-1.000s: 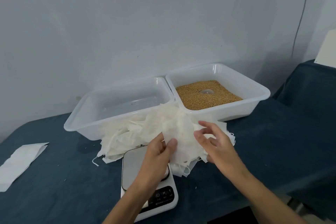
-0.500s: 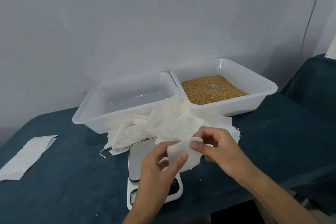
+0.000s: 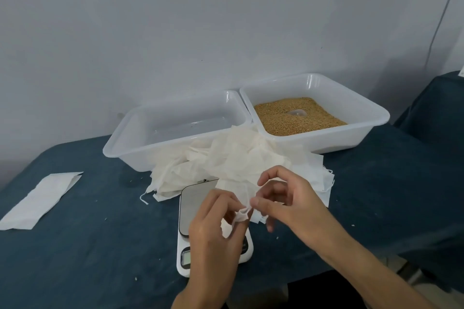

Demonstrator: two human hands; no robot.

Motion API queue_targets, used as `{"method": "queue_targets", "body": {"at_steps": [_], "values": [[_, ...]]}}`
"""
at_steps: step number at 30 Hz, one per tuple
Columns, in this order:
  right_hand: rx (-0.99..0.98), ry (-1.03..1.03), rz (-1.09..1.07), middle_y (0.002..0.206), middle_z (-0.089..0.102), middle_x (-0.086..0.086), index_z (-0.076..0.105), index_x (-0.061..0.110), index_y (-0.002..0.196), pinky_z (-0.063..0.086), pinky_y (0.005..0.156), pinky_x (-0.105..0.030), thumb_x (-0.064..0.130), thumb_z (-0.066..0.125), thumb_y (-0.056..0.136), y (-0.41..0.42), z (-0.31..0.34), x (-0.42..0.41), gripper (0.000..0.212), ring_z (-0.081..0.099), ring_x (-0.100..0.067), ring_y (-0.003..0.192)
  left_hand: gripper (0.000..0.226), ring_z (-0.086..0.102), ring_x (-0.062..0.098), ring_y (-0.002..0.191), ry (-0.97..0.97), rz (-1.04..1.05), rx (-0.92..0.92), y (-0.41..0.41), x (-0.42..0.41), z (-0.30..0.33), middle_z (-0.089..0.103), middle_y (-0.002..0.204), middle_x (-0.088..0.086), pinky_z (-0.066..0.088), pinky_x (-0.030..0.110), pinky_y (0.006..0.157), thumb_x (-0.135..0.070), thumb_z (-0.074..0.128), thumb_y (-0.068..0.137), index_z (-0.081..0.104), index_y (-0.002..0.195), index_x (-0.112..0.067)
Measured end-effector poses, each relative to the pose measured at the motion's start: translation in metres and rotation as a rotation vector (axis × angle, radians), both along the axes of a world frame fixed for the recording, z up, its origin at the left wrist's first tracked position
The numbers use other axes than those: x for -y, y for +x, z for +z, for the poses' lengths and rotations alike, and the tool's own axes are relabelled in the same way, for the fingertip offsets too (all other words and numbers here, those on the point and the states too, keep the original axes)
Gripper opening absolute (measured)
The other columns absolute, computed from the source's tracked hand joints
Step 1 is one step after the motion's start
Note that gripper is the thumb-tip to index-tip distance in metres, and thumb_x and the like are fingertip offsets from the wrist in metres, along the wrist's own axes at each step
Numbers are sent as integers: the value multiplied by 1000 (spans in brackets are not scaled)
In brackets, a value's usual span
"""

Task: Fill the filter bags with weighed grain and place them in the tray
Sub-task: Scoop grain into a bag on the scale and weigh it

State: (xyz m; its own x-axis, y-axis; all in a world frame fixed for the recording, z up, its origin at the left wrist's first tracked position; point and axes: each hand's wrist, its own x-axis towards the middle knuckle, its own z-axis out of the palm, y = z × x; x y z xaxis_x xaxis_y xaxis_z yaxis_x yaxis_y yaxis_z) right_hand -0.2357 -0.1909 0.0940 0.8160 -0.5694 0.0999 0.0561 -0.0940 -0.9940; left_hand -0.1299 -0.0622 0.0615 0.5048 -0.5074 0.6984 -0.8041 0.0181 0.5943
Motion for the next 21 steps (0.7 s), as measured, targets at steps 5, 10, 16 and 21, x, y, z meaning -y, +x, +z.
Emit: {"method": "queue_targets", "body": {"at_steps": [5, 10, 16, 21], "values": [[-30, 94, 20, 82, 74, -10, 58, 13, 109, 60, 71, -29, 20, 73, 91, 2, -2, -3, 24, 72, -22, 76, 34, 57, 5, 77, -40, 26, 77, -1, -1, -4, 60, 83, -8, 41, 8, 67, 16, 82, 72, 59, 72, -10], [32, 8, -42, 84, 73, -10, 58, 21, 100, 57, 75, -28, 6, 74, 89, 1, -5, -4, 25, 72, -26, 80, 12, 68, 19, 83, -53, -150, -120, -8, -3, 2, 66, 87, -5, 56, 26, 73, -18, 77, 83, 65, 83, -15], [15, -292, -74, 80, 69, -2, 57, 29, 79, 60, 74, -32, 6, 74, 90, -1, -7, -7, 30, 70, -18, 75, 16, 71, 22, 79, 25, -192, -455, -8, -3, 5, 71, 79, 1, 56, 24, 74, -23, 72, 94, 71, 79, -27], [-54, -657, -109, 89, 68, 16, 76, 28, 89, 55, 76, -25, 5, 65, 95, -4, -7, -5, 26, 67, -9, 91, 24, 59, 14, 70, 31, -158, -605, -1, -5, 7, 64, 74, 2, 55, 34, 70, -16, 71, 97, 67, 73, -21]]}}
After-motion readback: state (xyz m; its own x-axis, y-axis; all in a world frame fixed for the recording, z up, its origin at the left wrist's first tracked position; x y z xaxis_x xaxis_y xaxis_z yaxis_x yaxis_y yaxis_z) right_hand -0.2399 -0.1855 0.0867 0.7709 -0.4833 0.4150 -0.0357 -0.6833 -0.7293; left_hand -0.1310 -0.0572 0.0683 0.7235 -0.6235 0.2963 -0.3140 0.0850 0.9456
